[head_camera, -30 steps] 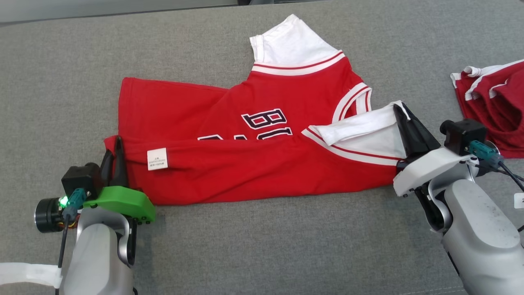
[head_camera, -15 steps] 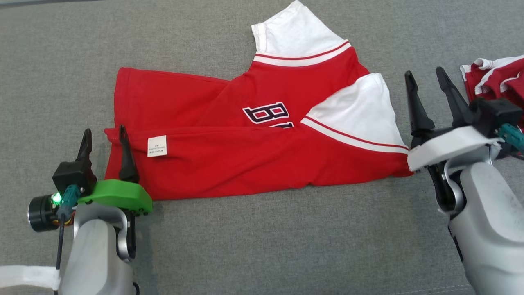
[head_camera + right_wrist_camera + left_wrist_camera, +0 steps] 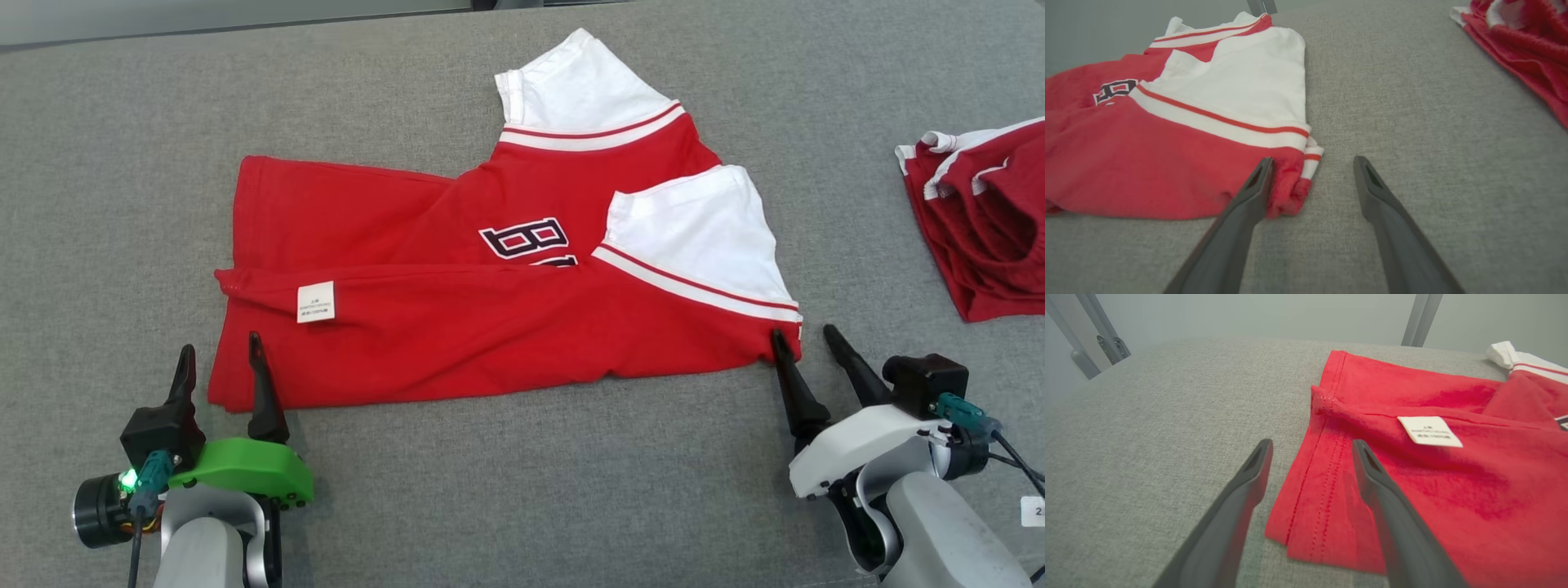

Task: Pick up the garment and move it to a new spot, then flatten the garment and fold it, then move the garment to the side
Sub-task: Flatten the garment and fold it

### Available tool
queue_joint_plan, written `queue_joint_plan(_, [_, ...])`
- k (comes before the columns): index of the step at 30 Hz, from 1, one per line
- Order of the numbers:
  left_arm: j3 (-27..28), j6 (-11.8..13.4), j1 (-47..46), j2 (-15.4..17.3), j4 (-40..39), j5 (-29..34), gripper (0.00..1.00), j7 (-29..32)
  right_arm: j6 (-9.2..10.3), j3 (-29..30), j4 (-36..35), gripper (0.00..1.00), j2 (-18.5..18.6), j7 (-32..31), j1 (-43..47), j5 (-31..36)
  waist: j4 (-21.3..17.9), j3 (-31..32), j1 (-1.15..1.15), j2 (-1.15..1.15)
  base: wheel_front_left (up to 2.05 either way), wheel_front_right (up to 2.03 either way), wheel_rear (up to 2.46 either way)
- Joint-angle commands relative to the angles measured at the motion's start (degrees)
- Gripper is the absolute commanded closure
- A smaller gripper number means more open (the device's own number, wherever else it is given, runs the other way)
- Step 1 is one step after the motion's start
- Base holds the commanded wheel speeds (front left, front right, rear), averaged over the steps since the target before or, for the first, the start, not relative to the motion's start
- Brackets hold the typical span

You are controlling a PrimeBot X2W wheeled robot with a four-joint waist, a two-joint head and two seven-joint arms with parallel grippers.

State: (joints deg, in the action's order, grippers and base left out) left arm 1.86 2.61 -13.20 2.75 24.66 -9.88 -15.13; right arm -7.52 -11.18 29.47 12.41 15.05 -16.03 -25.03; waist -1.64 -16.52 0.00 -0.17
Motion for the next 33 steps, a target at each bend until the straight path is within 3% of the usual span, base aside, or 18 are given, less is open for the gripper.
queue_joint_plan(1, [-0.13, 0.14, 0.61, 0.29, 0.1, 0.16, 0.0, 0.0, 0.07, -0.38, 0.78, 0.0, -0.09, 0.14, 0.35, -0.8, 0.2, 0.05, 0.0, 0.17, 0.0, 0.0, 0.0])
queue_joint_plan(5, [-0.69, 0.0, 0.32, 0.29, 0.34, 0.1, 0.0, 0.01, 0.07, -1.96, 3.09, 0.0, 0.09, 0.0, -0.42, -1.29, 0.67, 0.15, 0.0, 0.17, 0.0, 0.0, 0.0])
queue_joint_plan(6, [-0.75, -0.11, 0.3, 0.29, 0.4, 0.12, 0.0, 0.01, 0.07, -2.3, 3.5, 0.15, 0.04, -0.01, -0.55, -1.45, 0.76, 0.16, 0.0, 0.17, 0.0, 0.0, 0.0])
queue_joint_plan(8, [-0.82, -0.26, 0.27, 0.29, 0.49, 0.13, 0.0, 0.01, 0.05, -3.27, 4.51, 1.0, 0.24, -0.03, -0.96, -1.61, 0.9, 0.18, 0.0, 0.17, 0.0, 0.0, 0.0])
queue_joint_plan(31, [0.71, -1.45, -1.16, 0.28, 9.05, -2.21, 0.01, 0.08, 0.08, -3.68, -0.7, 1.0, 1.22, 0.06, -2.1, -1.49, -0.22, -0.44, 0.0, 0.17, 0.0, 0.0, 0.0])
queue_joint_plan(32, [0.63, -1.51, -1.2, 0.27, 9.39, -2.4, 0.54, 0.12, 0.07, -3.68, -0.79, 1.0, 1.23, 0.06, -2.1, -1.47, -0.24, -0.45, 0.0, 0.17, 0.0, 0.0, 0.0])
queue_joint_plan(33, [0.55, -1.59, -1.28, 0.25, 9.66, -2.44, 0.82, 0.12, 0.07, -3.63, -0.84, 1.0, 1.24, 0.06, -2.06, -1.51, -0.25, -0.43, 0.0, 0.17, 0.0, 0.0, 0.0])
